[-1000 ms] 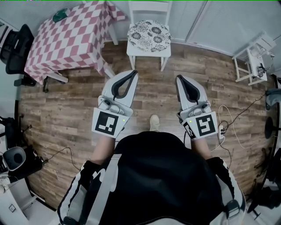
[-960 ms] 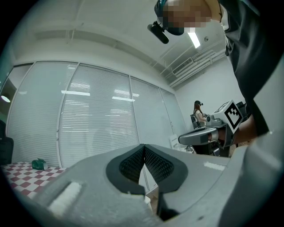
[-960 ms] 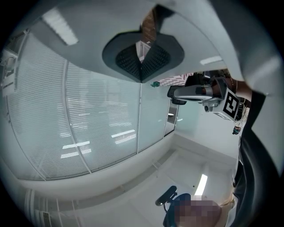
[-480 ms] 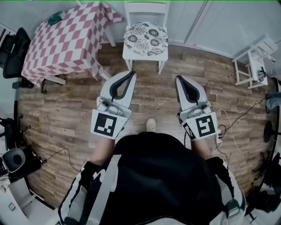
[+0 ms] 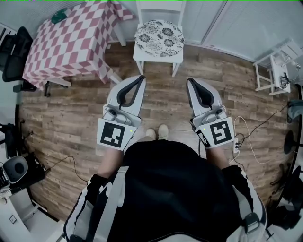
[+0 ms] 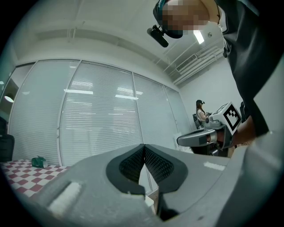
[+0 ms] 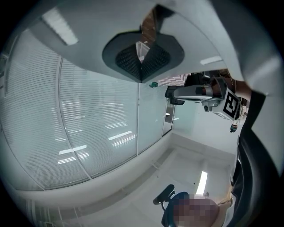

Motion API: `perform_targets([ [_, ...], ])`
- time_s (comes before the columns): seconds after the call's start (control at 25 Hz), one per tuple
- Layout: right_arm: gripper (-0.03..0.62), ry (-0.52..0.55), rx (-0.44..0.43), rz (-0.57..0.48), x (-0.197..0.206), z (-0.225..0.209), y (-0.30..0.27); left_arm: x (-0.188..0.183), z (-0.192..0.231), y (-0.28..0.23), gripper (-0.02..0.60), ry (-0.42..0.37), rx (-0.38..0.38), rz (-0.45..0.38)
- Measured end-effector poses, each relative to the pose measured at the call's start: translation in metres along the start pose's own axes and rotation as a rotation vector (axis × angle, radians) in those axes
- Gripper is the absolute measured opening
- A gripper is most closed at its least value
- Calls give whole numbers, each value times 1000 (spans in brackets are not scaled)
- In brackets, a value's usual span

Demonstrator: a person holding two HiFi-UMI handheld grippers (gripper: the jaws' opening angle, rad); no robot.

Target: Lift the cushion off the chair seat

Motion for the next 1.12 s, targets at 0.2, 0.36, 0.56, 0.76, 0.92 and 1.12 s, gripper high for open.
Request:
perform_targets([
  [0.2,-2,2,-17,-2,-6,8,-6,-3,6,1,2,-4,4,-8],
  [0.36,-2,-3,-26,-10,-7,7,-8,-4,8,0,2,-2,4,-6],
  [0.56,-2,1,-30,-8,-7,1,-5,-7,7,-1,2,-14,-6,-3],
  [0.76,-3,2,-45,-12,-3,-6,-2,-4,2,-1,2,-4,-33,0],
  [0.92,-2,-13,-50,-23,-2,-5,0,-3,-2,4,2,-7,-39,6],
  [1.12,-2,5,-57,-23,4,-7,-5,0,3,4,2,-17,-49,8],
])
Point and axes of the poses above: the fingertips, and each gripper's own axes: y backward along the fingers, z to its left, x out of its underside, the point moved 5 cm from there along y, backward along the fingers, and after that the axes turned 9 degrees about -x, right-handed, at the moved point
